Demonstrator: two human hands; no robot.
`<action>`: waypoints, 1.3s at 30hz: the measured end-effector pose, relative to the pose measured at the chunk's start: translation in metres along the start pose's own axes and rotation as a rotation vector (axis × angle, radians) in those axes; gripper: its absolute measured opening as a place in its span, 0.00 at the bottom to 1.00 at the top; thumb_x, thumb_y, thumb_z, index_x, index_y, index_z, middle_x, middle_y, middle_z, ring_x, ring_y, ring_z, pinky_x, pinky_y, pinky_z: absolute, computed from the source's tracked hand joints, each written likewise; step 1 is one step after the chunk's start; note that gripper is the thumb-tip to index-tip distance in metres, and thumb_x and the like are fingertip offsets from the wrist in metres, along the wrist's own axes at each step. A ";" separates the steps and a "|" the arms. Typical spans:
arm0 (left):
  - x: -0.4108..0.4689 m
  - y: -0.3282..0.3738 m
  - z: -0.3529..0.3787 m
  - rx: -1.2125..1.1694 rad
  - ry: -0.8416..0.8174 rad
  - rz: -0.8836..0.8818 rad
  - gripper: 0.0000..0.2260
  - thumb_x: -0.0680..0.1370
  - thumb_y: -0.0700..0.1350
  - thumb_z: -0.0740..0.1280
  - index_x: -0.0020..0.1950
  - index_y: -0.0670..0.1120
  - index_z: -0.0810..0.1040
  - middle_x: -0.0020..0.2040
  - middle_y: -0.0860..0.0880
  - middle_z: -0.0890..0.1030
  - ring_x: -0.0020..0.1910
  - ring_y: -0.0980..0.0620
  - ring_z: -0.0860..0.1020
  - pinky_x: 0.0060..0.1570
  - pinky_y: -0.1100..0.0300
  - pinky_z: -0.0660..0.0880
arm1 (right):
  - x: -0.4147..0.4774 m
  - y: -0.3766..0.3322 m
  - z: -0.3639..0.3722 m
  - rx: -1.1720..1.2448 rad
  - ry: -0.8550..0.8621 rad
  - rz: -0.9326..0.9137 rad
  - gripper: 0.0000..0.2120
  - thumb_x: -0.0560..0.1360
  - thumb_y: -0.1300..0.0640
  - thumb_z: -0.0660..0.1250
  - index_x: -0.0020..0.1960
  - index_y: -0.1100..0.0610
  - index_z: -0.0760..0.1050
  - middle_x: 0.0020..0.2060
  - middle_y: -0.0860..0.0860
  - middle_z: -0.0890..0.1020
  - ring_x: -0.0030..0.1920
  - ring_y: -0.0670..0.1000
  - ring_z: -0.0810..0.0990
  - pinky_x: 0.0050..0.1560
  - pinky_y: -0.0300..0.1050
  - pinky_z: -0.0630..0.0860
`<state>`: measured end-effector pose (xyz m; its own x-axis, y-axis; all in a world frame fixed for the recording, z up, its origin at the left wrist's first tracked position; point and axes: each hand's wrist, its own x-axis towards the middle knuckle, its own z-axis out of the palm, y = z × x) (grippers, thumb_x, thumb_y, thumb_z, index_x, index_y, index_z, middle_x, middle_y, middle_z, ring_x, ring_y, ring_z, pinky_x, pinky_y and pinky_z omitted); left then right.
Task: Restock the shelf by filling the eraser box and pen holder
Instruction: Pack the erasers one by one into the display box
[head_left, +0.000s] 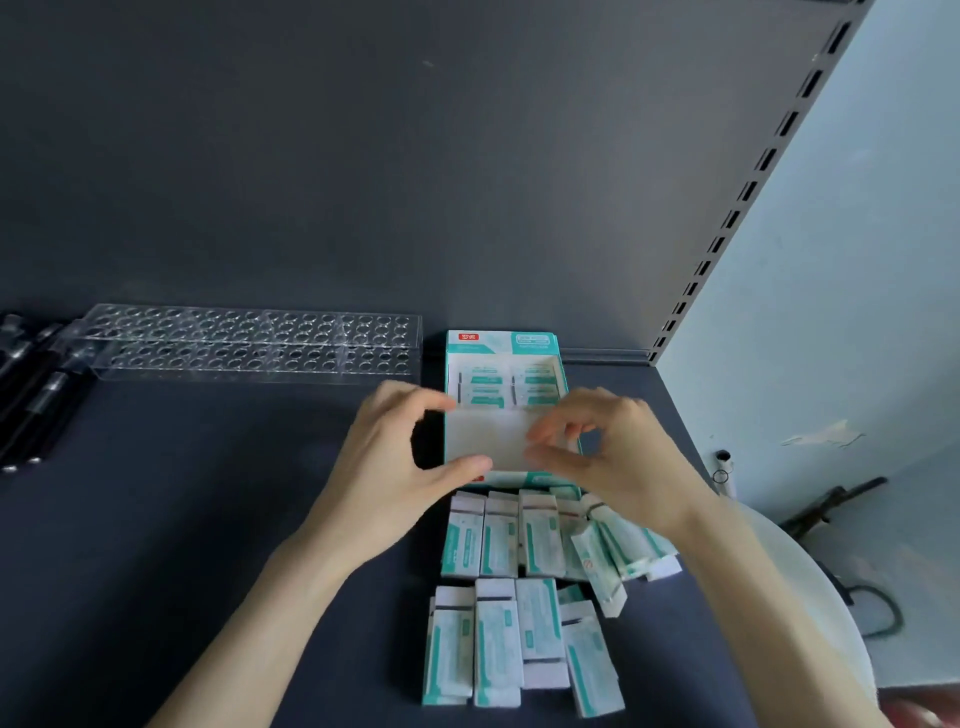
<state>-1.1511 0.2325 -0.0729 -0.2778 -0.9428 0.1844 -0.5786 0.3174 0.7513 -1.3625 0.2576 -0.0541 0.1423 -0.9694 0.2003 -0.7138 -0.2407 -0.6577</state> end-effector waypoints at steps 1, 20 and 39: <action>-0.007 0.000 -0.002 -0.013 0.012 0.010 0.18 0.66 0.53 0.76 0.53 0.52 0.78 0.51 0.57 0.74 0.51 0.61 0.72 0.50 0.72 0.66 | -0.009 -0.004 0.002 -0.001 -0.034 0.008 0.04 0.68 0.55 0.75 0.41 0.50 0.81 0.39 0.42 0.80 0.43 0.42 0.73 0.44 0.33 0.67; -0.046 0.003 -0.004 -0.337 -0.184 -0.127 0.11 0.69 0.39 0.76 0.45 0.46 0.75 0.39 0.53 0.84 0.34 0.61 0.77 0.36 0.71 0.70 | -0.042 -0.030 0.005 0.138 -0.142 0.183 0.13 0.66 0.56 0.77 0.46 0.48 0.76 0.39 0.45 0.78 0.42 0.44 0.74 0.43 0.32 0.69; 0.021 0.026 0.002 -0.746 -0.152 -0.240 0.04 0.76 0.39 0.68 0.47 0.37 0.79 0.28 0.50 0.73 0.29 0.54 0.68 0.33 0.61 0.66 | 0.009 -0.019 0.003 0.665 0.014 0.127 0.14 0.64 0.58 0.72 0.49 0.56 0.81 0.52 0.58 0.81 0.48 0.61 0.81 0.53 0.47 0.78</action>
<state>-1.1735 0.2212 -0.0508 -0.3433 -0.9355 -0.0838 0.0156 -0.0948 0.9954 -1.3454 0.2537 -0.0421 0.0732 -0.9925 0.0978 -0.1502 -0.1079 -0.9827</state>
